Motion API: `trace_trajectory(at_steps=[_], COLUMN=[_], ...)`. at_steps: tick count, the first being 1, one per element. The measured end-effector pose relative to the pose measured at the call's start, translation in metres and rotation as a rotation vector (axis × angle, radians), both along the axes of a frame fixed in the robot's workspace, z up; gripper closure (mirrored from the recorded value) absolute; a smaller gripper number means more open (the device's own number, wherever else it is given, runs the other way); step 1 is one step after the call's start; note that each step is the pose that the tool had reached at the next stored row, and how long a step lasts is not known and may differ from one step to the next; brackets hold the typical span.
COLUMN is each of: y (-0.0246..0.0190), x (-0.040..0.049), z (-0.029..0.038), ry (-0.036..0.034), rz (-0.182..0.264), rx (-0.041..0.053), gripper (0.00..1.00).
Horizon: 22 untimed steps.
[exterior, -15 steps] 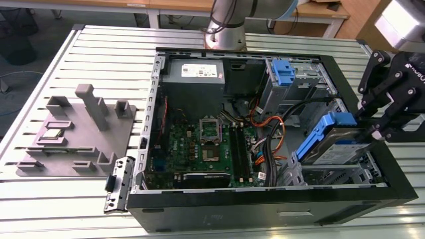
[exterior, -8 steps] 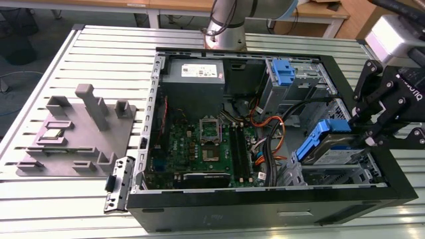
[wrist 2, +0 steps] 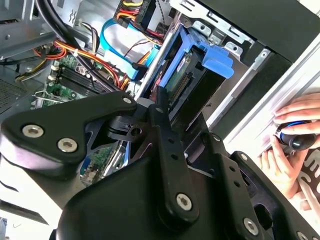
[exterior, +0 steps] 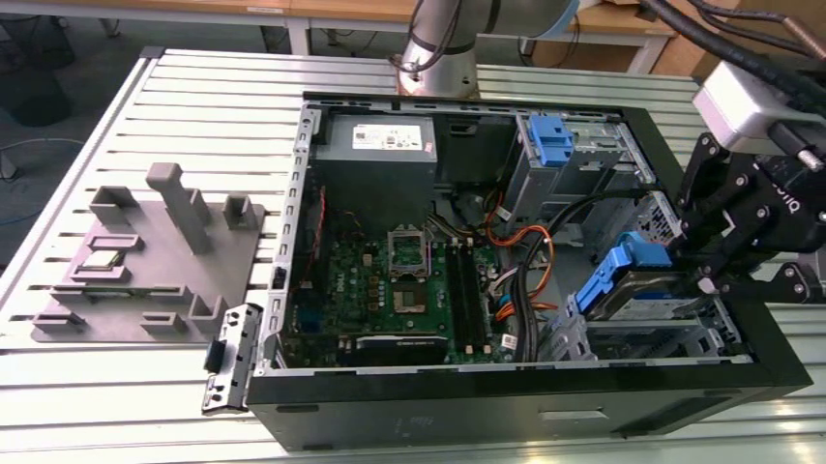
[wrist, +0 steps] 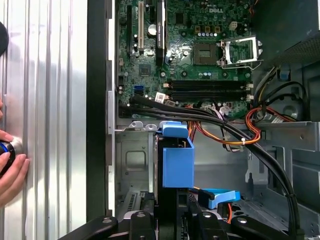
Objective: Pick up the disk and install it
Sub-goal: 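Insert the disk into the insertion slot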
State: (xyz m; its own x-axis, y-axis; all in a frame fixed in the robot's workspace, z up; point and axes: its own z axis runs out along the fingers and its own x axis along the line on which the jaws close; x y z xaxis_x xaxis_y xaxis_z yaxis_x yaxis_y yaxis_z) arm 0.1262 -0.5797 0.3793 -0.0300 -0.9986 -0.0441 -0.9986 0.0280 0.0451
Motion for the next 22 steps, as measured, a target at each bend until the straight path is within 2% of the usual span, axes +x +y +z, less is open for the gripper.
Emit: trace_trajectory(at_steps=[3,15,16,18,22], y=[0.0,-0.0001,-0.0001,0.0,0.0], x=[0.0001,0.0002,0.0002,0.0002,-0.0001], z=[-0.0051,-0.0053,-0.0054,-0.0054,-0.0069], ry=[0.0,0.0,0.0,0.0,-0.0018], rz=[-0.001,-0.001,-0.001,-0.001,-0.001], rx=[0.0,-0.0003,-0.0001,0.0,0.0067], gripper=[0.65,0.64,0.58,0.58,0.58])
